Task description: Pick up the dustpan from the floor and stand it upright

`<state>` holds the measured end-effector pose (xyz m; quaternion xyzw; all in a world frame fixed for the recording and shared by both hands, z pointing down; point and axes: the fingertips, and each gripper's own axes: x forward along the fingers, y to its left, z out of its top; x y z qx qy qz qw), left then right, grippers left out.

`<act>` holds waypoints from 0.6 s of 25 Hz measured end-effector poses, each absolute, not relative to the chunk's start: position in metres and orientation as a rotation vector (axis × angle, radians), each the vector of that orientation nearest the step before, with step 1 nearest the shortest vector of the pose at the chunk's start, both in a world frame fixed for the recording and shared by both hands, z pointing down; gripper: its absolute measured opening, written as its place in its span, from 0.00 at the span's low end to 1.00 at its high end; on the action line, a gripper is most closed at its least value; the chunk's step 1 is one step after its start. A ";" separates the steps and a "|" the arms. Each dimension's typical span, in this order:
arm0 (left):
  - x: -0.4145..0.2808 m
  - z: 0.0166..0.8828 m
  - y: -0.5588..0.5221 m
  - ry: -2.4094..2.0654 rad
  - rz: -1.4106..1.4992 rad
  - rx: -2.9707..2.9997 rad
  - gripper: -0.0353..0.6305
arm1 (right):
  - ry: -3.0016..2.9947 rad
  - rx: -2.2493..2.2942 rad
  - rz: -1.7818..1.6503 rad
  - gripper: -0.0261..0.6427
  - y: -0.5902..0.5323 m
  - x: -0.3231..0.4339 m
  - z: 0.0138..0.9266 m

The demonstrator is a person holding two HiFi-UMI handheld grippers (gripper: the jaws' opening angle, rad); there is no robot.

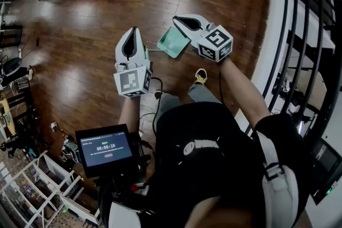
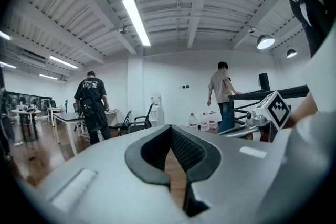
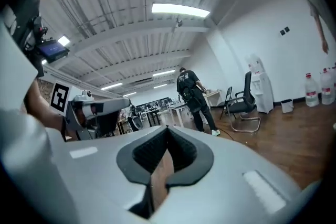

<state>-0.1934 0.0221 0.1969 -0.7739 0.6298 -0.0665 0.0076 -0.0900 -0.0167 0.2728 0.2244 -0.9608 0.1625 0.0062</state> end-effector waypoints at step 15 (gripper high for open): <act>-0.129 0.186 -0.012 1.791 -0.168 -2.484 0.08 | -3.074 0.798 0.393 0.04 -0.031 -0.080 0.232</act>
